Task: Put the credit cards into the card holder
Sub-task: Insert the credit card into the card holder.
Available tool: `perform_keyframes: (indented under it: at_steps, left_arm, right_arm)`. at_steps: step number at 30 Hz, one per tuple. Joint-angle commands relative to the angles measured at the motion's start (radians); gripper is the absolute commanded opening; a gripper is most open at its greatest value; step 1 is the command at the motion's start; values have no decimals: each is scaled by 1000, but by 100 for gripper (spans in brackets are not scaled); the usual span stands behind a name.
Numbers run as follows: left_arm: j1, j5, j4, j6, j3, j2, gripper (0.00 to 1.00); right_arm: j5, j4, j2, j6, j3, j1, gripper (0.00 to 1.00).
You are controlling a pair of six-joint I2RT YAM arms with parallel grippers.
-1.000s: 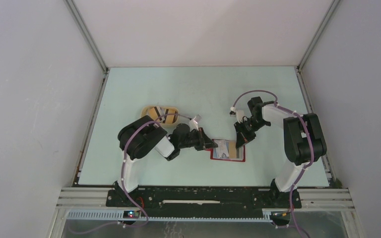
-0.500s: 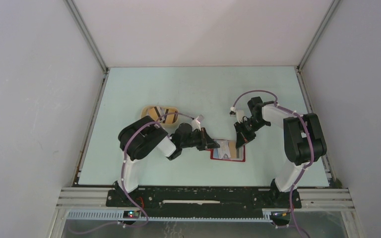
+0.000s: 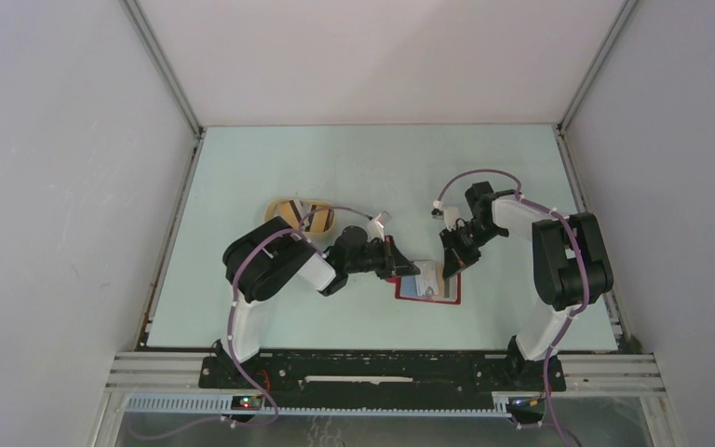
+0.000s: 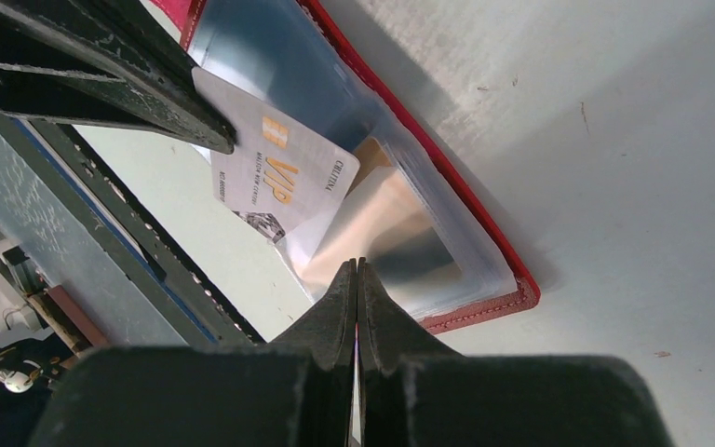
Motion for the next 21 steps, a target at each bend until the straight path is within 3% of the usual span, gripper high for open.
perform_keyframes:
  at_steps: [1,21]
  left_arm:
    - [-10,16,-72,26,35,-1,0]
    - [-10,69,-329,45,137,9,0]
  right_arm:
    - [-14,-9,-22,8,31,-4,2]
    - [-17,-6,-29,7,30,-4,2]
